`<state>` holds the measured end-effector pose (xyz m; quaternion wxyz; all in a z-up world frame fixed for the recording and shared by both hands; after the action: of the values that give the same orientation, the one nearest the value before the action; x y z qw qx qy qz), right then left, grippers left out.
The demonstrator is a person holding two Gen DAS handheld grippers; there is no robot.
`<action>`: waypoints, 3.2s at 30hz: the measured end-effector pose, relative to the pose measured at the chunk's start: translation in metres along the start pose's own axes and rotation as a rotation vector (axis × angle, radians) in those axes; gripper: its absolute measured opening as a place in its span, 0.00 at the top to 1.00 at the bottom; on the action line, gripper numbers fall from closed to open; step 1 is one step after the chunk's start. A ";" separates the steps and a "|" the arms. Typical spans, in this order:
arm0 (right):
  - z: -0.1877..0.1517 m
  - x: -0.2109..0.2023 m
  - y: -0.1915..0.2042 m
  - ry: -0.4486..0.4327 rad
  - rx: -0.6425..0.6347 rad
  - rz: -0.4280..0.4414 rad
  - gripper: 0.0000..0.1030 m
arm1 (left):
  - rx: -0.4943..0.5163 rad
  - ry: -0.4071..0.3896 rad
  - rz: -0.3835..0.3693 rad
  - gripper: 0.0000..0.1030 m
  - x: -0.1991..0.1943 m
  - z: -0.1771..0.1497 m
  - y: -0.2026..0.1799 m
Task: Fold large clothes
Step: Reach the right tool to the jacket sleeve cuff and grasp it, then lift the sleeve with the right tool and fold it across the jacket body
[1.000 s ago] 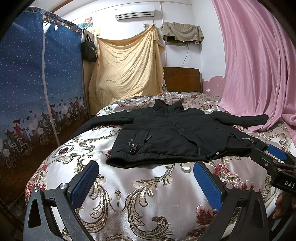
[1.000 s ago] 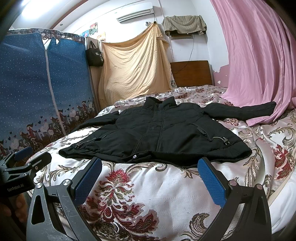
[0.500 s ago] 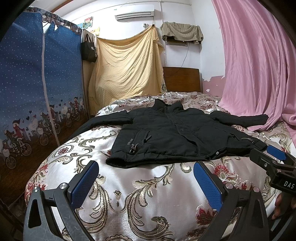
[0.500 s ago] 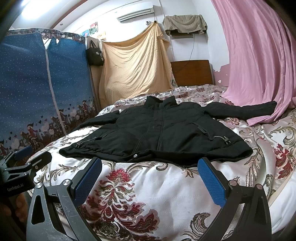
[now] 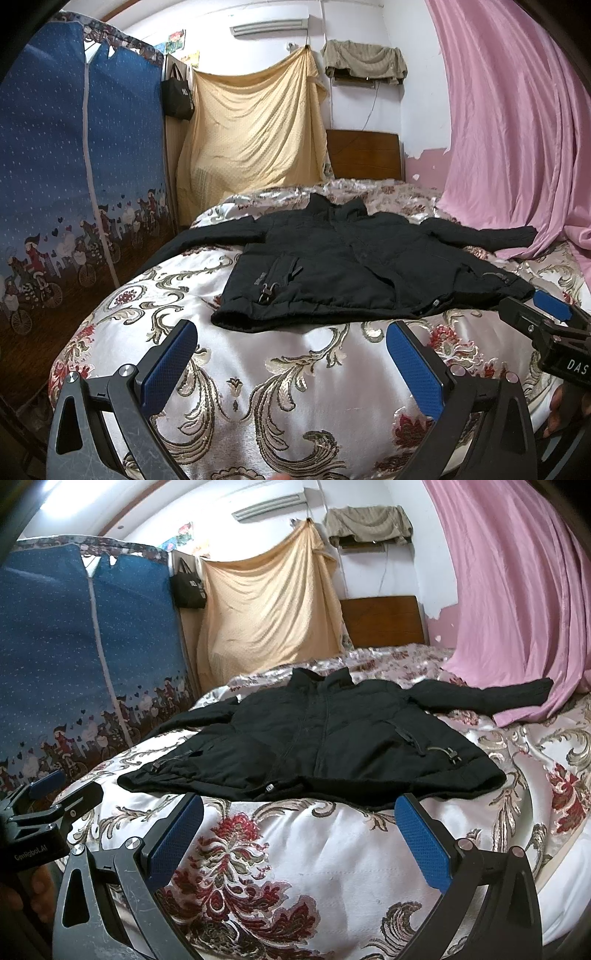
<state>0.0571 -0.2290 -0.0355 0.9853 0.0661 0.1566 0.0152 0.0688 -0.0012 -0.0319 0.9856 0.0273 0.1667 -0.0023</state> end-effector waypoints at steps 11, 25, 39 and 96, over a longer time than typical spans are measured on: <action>0.021 0.023 -0.024 0.175 -0.070 -0.182 0.01 | 0.013 0.136 -0.010 0.00 0.052 0.044 -0.009; 0.073 0.100 -0.127 0.243 0.006 -0.275 0.01 | 0.116 0.326 -0.073 0.00 0.182 0.093 -0.091; 0.130 0.177 -0.288 0.245 0.188 -0.344 0.01 | 0.176 0.353 -0.160 0.00 0.296 0.112 -0.166; 0.289 0.440 -0.163 0.019 -0.050 -0.286 0.93 | -0.101 0.517 -0.193 0.00 0.428 0.105 -0.048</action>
<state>0.5668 -0.4045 0.0799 0.9773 0.0181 0.1732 -0.1210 0.5071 -0.0530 -0.0762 0.9057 -0.0383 0.4143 -0.0807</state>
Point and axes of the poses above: each gripper's, at about its wrist camera, not at the fingertips, and x roughly the way its jaws point, y to its left, z to its top, the point moved 7 cm from there along x, roughly the way its jaws point, and after that the axes turned 6 degrees about -y, right-handed, at the moved point
